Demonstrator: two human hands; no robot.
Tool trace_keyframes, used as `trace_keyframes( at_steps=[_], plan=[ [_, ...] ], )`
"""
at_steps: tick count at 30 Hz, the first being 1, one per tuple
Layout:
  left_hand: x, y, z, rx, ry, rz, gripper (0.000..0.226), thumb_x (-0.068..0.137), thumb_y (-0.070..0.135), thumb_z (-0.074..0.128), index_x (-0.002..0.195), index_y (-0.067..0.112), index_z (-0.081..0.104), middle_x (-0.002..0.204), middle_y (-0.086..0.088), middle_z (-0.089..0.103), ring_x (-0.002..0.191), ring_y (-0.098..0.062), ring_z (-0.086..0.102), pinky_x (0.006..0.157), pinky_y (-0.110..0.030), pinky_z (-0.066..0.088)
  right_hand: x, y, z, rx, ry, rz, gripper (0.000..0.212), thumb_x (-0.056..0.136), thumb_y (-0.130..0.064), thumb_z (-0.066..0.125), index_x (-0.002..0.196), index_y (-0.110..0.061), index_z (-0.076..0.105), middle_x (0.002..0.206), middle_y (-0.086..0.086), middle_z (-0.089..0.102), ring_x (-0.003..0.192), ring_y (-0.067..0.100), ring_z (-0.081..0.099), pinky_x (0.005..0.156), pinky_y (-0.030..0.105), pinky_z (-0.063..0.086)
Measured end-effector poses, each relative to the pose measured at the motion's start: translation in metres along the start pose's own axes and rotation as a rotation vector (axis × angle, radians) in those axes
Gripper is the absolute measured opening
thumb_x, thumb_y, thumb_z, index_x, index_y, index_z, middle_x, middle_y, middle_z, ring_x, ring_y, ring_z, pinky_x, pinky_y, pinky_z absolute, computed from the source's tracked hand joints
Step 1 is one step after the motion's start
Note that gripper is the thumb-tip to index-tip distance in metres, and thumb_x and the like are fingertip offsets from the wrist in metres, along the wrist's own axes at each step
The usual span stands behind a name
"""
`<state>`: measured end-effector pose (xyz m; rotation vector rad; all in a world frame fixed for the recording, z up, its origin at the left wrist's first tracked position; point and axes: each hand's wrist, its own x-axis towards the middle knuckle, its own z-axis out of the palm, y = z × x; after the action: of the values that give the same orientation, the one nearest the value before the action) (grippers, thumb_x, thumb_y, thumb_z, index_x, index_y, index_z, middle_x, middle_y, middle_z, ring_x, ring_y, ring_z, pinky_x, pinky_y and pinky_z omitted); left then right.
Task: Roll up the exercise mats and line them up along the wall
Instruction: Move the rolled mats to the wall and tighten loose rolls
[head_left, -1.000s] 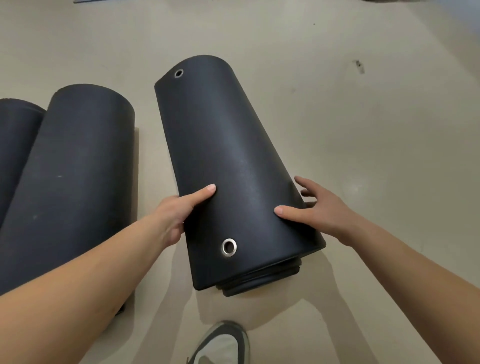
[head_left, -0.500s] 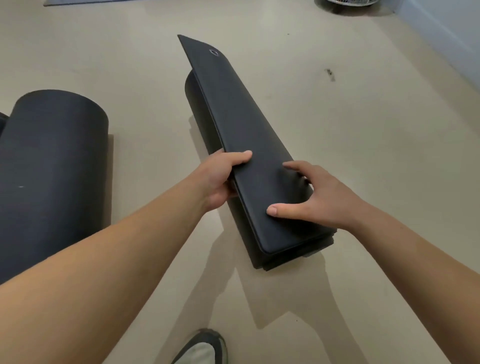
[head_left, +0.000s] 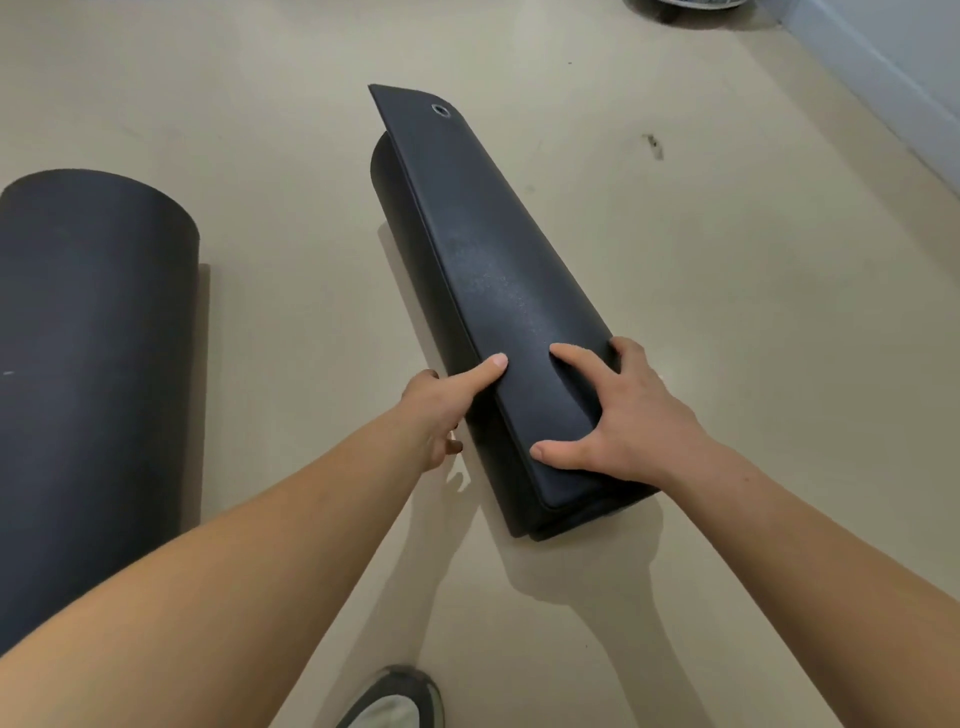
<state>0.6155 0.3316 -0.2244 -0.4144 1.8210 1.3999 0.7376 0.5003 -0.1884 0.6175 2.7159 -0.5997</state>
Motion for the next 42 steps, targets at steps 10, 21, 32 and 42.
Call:
trace_keyframes(
  at_steps=[10, 21, 32, 42],
  plan=[
    [0.017, 0.010, 0.024, -0.025, -0.121, 0.025, 0.098, 0.054, 0.057, 0.100, 0.135, 0.020, 0.058, 0.122, 0.000, 0.070, 0.105, -0.025, 0.066, 0.073, -0.040, 0.052, -0.004, 0.032, -0.004, 0.332, -0.049, 0.060, 0.110, 0.055, -0.081, 0.082, 0.143, -0.077, 0.017, 0.153, -0.013, 0.018, 0.127, 0.016, 0.052, 0.111, 0.040, 0.047],
    [-0.014, 0.075, 0.074, 1.553, -0.092, 0.836, 0.124, 0.055, 0.068, 0.090, 0.155, 0.032, 0.027, 0.136, -0.008, 0.050, 0.121, -0.034, 0.053, 0.105, -0.052, 0.045, -0.045, 0.059, 0.001, 0.266, 0.091, 0.128, 0.044, 0.090, -0.047, 0.076, 0.130, -0.041, 0.061, 0.113, -0.019, 0.062, 0.107, 0.011, 0.064, 0.092, 0.036, 0.056],
    [-0.004, -0.017, 0.045, 1.884, 0.017, 1.477, 0.114, 0.067, 0.027, 0.094, 0.156, 0.026, 0.023, 0.158, -0.028, 0.026, 0.148, -0.048, 0.021, 0.122, -0.063, 0.024, -0.040, 0.073, -0.007, -0.608, 0.046, 0.090, 0.168, 0.045, -0.090, 0.076, 0.146, -0.036, -0.047, 0.162, 0.021, -0.036, 0.153, 0.044, -0.027, 0.122, 0.067, -0.005],
    [-0.036, 0.026, 0.053, 1.729, -0.061, 1.074, 0.115, 0.084, 0.071, 0.070, 0.166, 0.029, 0.000, 0.173, -0.010, 0.006, 0.161, -0.035, 0.001, 0.128, -0.059, 0.009, -0.073, 0.049, 0.011, -0.562, 0.071, 0.084, 0.140, 0.069, -0.084, 0.067, 0.155, -0.036, -0.034, 0.166, 0.024, -0.016, 0.156, 0.045, -0.010, 0.122, 0.066, 0.005]
  ],
)
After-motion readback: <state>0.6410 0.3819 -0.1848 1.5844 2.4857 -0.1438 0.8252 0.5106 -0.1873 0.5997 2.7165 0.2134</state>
